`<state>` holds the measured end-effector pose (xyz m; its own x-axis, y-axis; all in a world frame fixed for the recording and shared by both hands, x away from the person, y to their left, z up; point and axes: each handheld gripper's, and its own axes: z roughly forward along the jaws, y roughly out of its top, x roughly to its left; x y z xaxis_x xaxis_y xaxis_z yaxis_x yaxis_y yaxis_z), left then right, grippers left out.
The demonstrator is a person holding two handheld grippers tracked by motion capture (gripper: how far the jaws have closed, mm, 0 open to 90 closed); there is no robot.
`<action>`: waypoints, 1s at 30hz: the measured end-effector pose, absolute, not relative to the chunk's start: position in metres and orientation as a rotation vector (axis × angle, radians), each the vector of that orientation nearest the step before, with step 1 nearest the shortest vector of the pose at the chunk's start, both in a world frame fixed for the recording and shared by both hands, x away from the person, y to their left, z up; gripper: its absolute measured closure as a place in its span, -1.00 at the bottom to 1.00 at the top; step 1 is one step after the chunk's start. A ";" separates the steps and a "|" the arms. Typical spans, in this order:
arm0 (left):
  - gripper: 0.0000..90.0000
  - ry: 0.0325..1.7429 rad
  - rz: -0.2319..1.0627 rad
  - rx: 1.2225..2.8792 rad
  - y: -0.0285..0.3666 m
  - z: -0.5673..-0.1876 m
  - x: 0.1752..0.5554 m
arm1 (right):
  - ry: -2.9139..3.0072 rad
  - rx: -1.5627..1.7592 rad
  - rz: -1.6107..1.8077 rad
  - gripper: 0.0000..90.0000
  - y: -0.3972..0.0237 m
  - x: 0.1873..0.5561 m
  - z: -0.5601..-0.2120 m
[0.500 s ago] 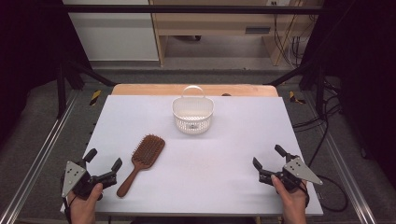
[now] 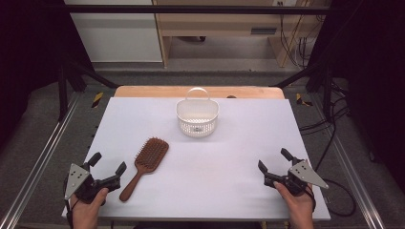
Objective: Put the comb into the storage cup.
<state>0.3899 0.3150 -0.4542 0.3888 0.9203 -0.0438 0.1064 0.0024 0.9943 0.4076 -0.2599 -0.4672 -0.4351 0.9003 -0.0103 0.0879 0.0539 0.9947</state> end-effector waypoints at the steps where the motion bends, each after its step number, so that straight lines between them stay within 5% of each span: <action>1: -0.94 0.992 0.838 1.434 0.315 -0.454 0.390 | 1.628 1.009 1.457 -0.85 -0.260 0.408 -0.467; 17: -0.94 1.080 0.781 1.581 0.298 -0.448 0.393 | 1.648 1.011 1.443 -0.86 -0.256 0.408 -0.469; 30: -0.87 1.088 0.703 1.898 0.249 -0.434 0.399 | 1.627 1.074 1.473 -0.86 -0.253 0.409 -0.463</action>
<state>0.3990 0.2488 -0.4345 0.4713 0.8795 0.0668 0.4221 -0.2913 0.8585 0.4090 -0.2528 -0.4625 -0.4247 0.9045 0.0394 0.1290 0.0174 0.9915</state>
